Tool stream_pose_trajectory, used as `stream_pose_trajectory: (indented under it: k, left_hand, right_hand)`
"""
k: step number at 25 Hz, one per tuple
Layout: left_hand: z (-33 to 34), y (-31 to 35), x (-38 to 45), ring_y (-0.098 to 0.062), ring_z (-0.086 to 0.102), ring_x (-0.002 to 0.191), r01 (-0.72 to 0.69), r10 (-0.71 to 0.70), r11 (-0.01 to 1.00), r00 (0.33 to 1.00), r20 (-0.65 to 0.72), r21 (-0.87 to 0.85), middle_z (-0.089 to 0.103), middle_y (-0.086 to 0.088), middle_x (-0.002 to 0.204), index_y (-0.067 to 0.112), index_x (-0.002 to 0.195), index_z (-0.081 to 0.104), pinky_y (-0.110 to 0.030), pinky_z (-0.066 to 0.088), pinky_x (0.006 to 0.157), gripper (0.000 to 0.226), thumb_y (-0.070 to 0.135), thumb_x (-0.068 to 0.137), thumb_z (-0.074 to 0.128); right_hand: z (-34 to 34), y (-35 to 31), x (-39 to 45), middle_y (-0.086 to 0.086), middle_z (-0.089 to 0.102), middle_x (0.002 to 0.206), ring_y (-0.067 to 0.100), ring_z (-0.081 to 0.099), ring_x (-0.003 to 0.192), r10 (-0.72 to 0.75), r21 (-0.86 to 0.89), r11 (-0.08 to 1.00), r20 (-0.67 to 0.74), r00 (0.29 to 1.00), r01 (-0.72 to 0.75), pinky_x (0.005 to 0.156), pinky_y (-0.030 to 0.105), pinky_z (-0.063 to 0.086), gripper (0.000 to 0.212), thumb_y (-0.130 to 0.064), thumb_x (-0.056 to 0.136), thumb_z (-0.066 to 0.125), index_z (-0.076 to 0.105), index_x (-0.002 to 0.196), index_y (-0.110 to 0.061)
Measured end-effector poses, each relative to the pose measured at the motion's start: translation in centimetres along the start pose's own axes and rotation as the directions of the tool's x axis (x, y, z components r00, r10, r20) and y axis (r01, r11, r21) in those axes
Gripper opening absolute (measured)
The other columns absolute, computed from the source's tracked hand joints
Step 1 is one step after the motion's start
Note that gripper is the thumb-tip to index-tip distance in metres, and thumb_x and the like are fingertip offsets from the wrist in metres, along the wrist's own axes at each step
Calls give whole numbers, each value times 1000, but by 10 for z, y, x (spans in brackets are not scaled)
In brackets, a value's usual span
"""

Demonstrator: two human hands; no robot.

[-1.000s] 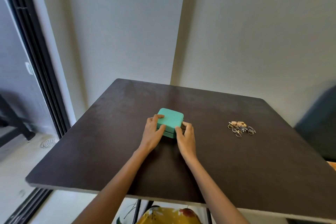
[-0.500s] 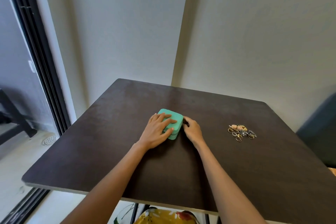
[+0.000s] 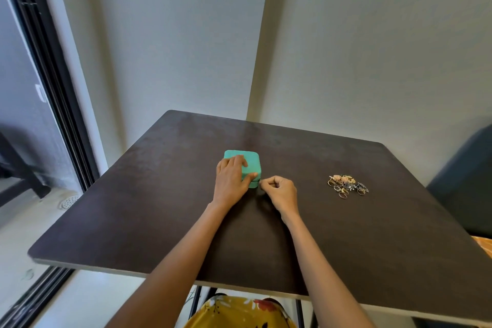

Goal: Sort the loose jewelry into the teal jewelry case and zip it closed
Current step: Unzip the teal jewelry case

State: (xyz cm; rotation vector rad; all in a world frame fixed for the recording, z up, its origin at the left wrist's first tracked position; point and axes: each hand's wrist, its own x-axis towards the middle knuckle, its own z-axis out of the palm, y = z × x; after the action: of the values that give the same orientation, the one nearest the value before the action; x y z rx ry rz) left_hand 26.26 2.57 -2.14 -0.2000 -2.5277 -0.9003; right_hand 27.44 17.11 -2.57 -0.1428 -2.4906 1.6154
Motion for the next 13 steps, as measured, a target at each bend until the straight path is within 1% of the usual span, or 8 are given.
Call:
stream_pose_trajectory:
  k: [2,4,7,8,9,10,12,13]
  left_hand:
    - [1,3,1,-21,42,119,26,-26,999,1000,-13,-42,57,-3,121,14,102,53,-33,27,105,28,35,85,63]
    - [-1,5,3,-21,41,120,49,-49,995,999,6,-89,58,-3,121,13,97,56,-33,30,103,23,30,85,65]
    - [-14,-2,3,-21,39,130,135,-98,922,988,120,-363,52,-4,135,12,98,60,-24,32,99,9,17,92,56]
    - [-21,-8,-1,-20,38,133,142,-85,902,984,156,-408,48,-4,140,12,100,60,-23,32,101,10,12,93,53]
    - [-26,-15,-6,-20,34,136,104,-46,920,986,160,-379,43,-4,144,13,102,60,-25,29,107,13,8,92,52]
    - [-29,-23,-11,-20,28,140,20,15,967,991,135,-255,38,-5,147,14,103,59,-29,20,115,17,7,89,54]
    - [-29,-32,-20,-23,17,145,-140,138,990,985,104,18,31,-6,151,17,106,58,-35,1,118,22,16,84,60]
    - [-27,-30,-22,-24,15,145,-169,159,980,982,101,100,29,-6,152,19,107,58,-37,-2,118,24,23,84,62]
  right_hand:
    - [6,-4,-9,-7,71,74,7,65,73,7,-46,999,16,1000,-7,68,26,50,10,-28,81,66,72,77,-22]
    - [20,-12,-15,-9,69,74,9,63,76,22,-137,990,31,999,-18,68,29,47,16,-38,81,63,69,74,-25]
    - [37,-17,-19,-9,67,72,14,62,78,31,-175,984,-12,999,-32,74,33,47,26,-47,80,61,64,68,-25]
    - [39,-17,-19,-9,66,71,14,62,78,32,-162,986,-29,999,-36,75,34,47,28,-49,80,61,62,67,-25]
    - [39,-17,-19,-9,65,72,15,62,79,35,-149,988,-39,999,-41,74,34,47,29,-50,80,62,60,66,-25]
    - [38,-17,-19,-9,65,72,14,62,79,35,-141,989,-40,999,-40,72,33,46,30,-51,81,62,60,66,-25]
    - [37,-18,-20,-9,66,74,13,62,79,22,-135,991,-27,999,-25,71,33,46,31,-53,81,61,62,68,-25]
    - [36,-18,-20,-9,67,75,12,62,79,13,-131,991,-14,1000,-15,72,33,46,30,-53,82,61,64,70,-26]
